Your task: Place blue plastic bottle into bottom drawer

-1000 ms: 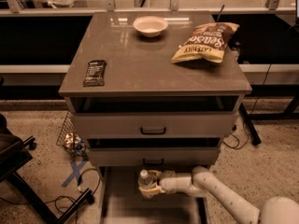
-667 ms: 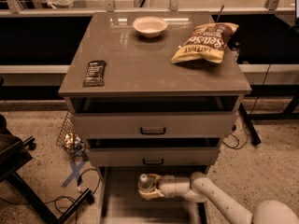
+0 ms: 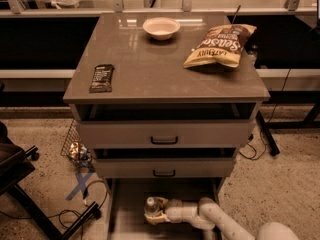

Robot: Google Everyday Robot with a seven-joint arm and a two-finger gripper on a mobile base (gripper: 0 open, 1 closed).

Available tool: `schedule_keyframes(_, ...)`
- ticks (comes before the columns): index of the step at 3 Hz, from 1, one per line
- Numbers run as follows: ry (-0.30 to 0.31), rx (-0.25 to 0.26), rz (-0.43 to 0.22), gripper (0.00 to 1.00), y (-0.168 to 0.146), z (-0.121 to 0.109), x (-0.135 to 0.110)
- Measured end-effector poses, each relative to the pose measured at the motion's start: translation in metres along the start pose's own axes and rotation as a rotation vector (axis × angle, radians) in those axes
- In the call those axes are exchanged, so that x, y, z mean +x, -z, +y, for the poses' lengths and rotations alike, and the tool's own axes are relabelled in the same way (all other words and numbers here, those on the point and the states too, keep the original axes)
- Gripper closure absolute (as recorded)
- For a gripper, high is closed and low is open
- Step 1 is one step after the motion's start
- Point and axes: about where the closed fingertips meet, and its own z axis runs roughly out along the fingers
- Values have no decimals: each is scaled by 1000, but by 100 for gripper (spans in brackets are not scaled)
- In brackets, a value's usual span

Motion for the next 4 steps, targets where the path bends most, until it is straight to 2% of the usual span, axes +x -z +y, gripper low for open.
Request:
schedule_keyframes(2,-15,52,-19,100,-18,-4,30)
schedule_keyframes(3,-16,48,-20,82,-19,-3,29)
schedule_keyframes(4,-17,45,-22,58,-21,-2,29)
